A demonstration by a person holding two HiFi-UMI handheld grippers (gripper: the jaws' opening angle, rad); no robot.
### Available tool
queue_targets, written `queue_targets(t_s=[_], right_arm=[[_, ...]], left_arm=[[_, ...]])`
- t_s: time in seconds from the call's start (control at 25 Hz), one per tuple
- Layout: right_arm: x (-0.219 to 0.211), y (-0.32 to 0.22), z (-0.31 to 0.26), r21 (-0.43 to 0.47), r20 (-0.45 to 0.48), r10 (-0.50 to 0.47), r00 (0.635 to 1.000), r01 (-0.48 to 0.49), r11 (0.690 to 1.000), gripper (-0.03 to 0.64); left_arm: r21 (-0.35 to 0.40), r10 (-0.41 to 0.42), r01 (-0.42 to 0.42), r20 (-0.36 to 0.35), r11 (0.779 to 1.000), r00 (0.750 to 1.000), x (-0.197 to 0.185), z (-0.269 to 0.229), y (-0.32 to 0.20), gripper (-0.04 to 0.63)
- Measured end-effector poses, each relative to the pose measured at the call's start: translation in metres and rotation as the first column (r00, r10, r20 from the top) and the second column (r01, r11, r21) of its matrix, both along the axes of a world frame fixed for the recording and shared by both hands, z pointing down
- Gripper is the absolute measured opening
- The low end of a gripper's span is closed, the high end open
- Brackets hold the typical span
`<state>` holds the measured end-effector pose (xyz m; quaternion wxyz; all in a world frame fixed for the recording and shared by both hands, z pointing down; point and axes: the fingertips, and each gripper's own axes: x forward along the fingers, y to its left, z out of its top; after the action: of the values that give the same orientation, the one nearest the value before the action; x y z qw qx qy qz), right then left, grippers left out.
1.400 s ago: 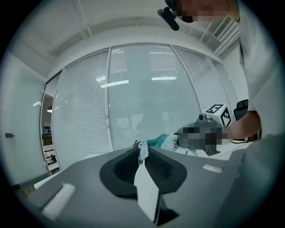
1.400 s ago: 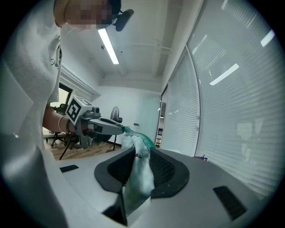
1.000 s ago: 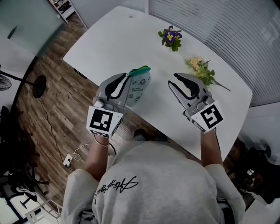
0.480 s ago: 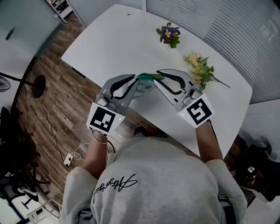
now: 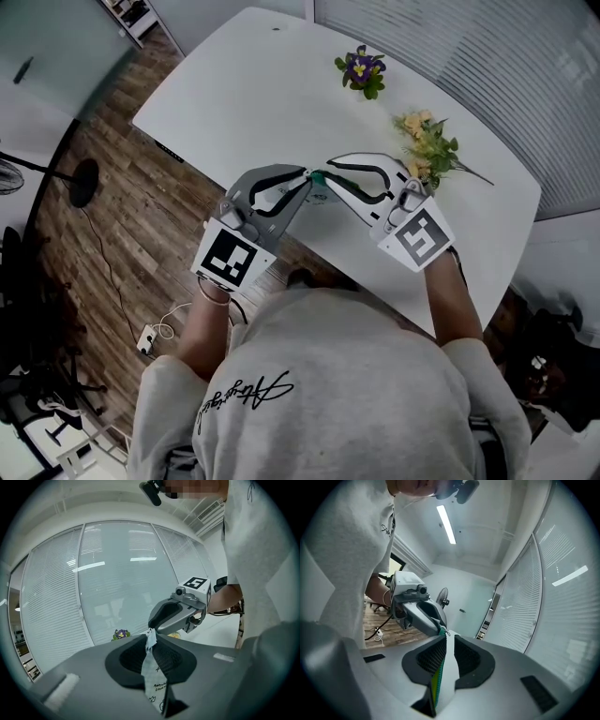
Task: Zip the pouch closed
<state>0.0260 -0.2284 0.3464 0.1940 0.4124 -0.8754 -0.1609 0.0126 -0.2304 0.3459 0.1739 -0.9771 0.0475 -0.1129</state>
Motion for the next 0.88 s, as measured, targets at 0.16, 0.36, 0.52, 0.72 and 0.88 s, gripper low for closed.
queue_targets(t_s=[0.16,0.36,0.52,0.72,0.88], right_arm=[[-0.003,0.006,0.005,0.004,-0.085,-0.032,0.996,0.032,0.999,0.057],[-0.004,0.009,0.014,-0.005,-0.200,-0.049,0.978,0.049,0.999,0.056],[-0.006,0.008,0.025,-0.014,-0.274,-0.054,0.960,0.053,0.999,0.057],[-0.007,0.008,0.032,-0.021,-0.351,-0.063,0.934,0.059,0.998,0.055],[-0.006,0.006,0.032,-0.008,-0.405,-0.060,0.912,0.062,0.998,0.020]], left_arm=[[0.019,0.025,-0.026,0.037,0.999,0.999,0.000,0.006,0.006,0.037],[0.028,0.030,-0.032,0.088,0.999,0.996,0.000,0.016,0.012,0.037],[0.024,0.022,-0.026,0.136,0.999,0.990,-0.001,0.028,0.012,0.037],[0.047,0.016,-0.025,0.180,0.999,0.984,0.000,0.035,0.011,0.037],[0.045,0.039,-0.049,0.204,0.998,0.978,0.001,0.037,0.015,0.037]])
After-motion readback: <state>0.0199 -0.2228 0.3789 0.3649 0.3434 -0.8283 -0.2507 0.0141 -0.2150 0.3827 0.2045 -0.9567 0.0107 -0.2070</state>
